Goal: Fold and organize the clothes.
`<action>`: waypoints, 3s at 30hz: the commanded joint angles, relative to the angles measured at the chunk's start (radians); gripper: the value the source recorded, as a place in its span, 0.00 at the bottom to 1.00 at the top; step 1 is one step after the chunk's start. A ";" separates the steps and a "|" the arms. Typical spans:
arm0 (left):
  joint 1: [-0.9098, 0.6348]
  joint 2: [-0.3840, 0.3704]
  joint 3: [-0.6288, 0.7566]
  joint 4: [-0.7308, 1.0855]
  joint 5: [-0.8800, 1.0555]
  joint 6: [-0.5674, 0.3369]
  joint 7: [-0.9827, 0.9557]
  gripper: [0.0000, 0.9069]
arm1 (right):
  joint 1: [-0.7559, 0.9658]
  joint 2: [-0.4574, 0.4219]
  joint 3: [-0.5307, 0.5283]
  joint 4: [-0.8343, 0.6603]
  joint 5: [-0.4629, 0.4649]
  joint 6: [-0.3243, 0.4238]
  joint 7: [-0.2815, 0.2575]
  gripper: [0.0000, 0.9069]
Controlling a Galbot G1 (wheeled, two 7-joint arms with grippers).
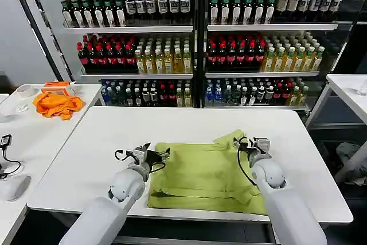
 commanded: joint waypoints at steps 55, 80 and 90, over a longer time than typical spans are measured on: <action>0.151 0.075 -0.067 -0.272 -0.160 -0.064 0.034 0.03 | -0.245 -0.082 0.090 0.409 0.044 0.012 0.004 0.00; 0.416 0.132 -0.124 -0.433 -0.058 -0.098 0.030 0.02 | -0.695 -0.115 0.313 0.770 0.045 0.007 0.014 0.00; 0.436 0.116 -0.138 -0.368 0.034 -0.125 0.038 0.06 | -0.754 -0.090 0.306 0.745 0.006 0.009 0.024 0.00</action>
